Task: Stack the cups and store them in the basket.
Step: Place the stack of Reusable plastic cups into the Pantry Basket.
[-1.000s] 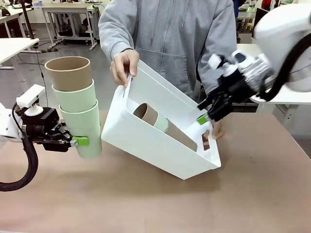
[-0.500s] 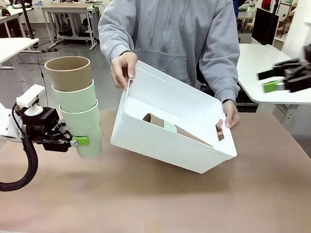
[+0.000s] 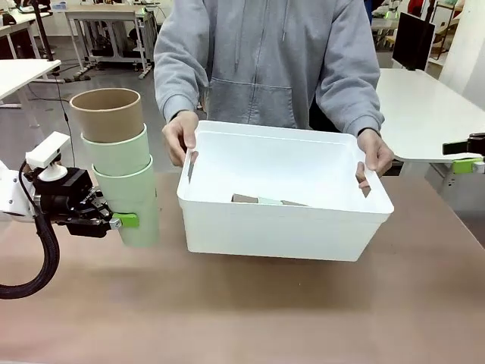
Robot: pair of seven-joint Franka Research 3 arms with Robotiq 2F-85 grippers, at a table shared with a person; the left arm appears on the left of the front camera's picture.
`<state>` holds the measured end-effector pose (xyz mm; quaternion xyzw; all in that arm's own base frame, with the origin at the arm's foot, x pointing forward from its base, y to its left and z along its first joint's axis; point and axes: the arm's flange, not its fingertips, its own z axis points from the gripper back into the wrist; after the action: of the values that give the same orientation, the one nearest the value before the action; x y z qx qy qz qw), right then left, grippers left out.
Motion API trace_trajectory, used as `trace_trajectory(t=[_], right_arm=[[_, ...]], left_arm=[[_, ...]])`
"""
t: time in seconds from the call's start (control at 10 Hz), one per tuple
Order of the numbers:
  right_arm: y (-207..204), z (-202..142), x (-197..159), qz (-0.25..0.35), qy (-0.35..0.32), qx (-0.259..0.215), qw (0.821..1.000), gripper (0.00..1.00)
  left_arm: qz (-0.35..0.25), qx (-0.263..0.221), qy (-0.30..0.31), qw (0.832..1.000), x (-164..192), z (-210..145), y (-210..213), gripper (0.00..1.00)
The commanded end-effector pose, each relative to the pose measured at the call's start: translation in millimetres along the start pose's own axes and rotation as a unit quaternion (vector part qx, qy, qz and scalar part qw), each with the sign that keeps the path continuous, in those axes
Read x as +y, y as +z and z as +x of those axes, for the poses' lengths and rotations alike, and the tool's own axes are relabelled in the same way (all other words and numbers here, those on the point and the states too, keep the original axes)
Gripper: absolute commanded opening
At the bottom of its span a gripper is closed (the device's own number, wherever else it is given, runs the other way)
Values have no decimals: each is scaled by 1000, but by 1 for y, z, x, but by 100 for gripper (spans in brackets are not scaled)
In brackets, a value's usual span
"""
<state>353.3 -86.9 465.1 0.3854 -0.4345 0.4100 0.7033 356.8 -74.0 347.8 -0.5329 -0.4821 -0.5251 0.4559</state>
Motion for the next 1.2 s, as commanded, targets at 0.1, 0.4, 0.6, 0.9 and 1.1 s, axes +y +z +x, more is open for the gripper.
trace_trajectory(t=[0.1, 0.4, 0.6, 0.9, 1.1], right_arm=[[-2, 15, 7, 5, 8, 8, 1000, 100], [-2, 15, 7, 5, 8, 8, 1000, 100], [-2, 15, 7, 5, 8, 8, 1000, 100], [-2, 15, 7, 5, 8, 8, 1000, 100], [-2, 15, 7, 5, 8, 8, 1000, 100]], left_arm=[[0, -4, -7, 1000, 0, 5, 1, 84], [0, -4, -7, 1000, 0, 5, 1, 84], [0, -4, -7, 1000, 0, 5, 1, 84], [0, -4, -7, 1000, 0, 5, 1, 84], [0, -4, -7, 1000, 0, 5, 1, 84]])
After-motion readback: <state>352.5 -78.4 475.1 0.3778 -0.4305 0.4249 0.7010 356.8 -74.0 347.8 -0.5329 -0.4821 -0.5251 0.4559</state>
